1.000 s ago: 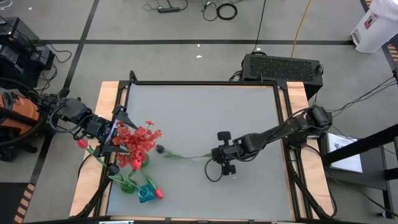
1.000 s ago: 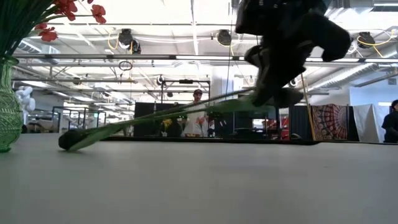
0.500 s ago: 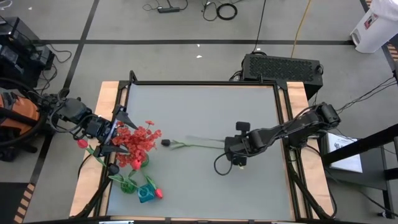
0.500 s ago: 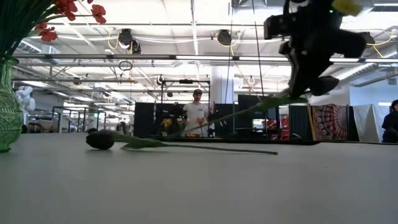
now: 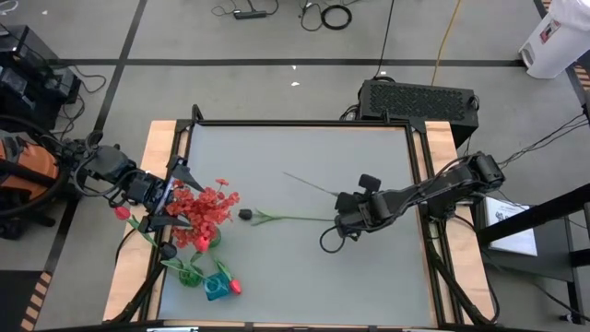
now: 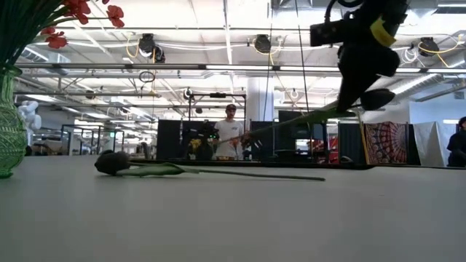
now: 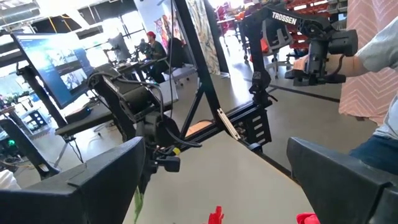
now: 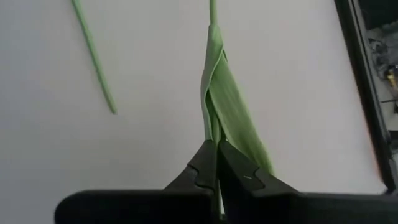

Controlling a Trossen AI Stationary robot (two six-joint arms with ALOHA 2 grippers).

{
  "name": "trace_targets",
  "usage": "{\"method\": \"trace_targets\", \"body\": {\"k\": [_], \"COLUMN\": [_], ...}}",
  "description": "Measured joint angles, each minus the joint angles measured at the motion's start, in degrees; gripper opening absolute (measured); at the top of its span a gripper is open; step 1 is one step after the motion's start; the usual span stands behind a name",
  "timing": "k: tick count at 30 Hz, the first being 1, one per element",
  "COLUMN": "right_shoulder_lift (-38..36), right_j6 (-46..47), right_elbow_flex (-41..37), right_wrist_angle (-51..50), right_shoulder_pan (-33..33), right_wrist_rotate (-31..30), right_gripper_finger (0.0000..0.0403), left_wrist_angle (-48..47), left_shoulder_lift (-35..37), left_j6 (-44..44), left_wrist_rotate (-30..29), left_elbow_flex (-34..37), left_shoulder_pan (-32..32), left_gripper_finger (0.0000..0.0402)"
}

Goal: Sort flowers into vase by color
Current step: Put the right black flower into the blue vase

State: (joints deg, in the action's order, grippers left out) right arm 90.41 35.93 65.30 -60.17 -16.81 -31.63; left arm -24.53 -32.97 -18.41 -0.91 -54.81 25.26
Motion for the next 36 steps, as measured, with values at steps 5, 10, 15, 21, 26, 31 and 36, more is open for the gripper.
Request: {"method": "trace_targets", "body": {"k": [5, 10, 15, 21, 26, 31, 36], "right_shoulder_lift": [0.01, 0.07, 0.07, 0.02, 0.02, 0.02, 0.02], "right_j6": [0.01, -0.06, -2.61, -7.48, -9.50, -10.36, -10.66], "right_elbow_flex": [0.40, 5.16, 12.00, 21.43, 27.23, 30.12, 31.17], "right_wrist_angle": [4.93, 7.09, 9.79, 10.29, 10.30, 9.90, 9.05], "right_shoulder_pan": [1.07, 2.45, 3.33, 3.35, 3.29, 3.31, 3.33], "right_wrist_rotate": [0.46, 0.84, 2.04, 5.79, 8.47, 9.42, 9.52], "right_gripper_finger": [0.0000, 0.0000, 0.0000, 0.0000, 0.0000, 0.0000, 0.0000], "left_wrist_angle": [0.00, -0.02, -0.02, -0.02, -0.02, -0.02, -0.02], "left_shoulder_lift": [-0.01, -0.02, -0.02, -0.02, -0.02, -0.01, -0.02], "left_j6": [0.02, 0.02, 0.02, 0.01, 0.02, 0.01, 0.00], "left_wrist_rotate": [0.00, 0.01, 0.02, 0.01, 0.00, 0.02, 0.00], "left_elbow_flex": [0.00, 0.00, 0.00, 0.00, 0.00, 0.00, 0.00], "left_shoulder_pan": [0.00, 0.00, 0.00, 0.00, 0.00, 0.00, 0.00], "left_gripper_finger": [0.0397, 0.0397, 0.0397, 0.0397, 0.0397, 0.0397, 0.0397]}}
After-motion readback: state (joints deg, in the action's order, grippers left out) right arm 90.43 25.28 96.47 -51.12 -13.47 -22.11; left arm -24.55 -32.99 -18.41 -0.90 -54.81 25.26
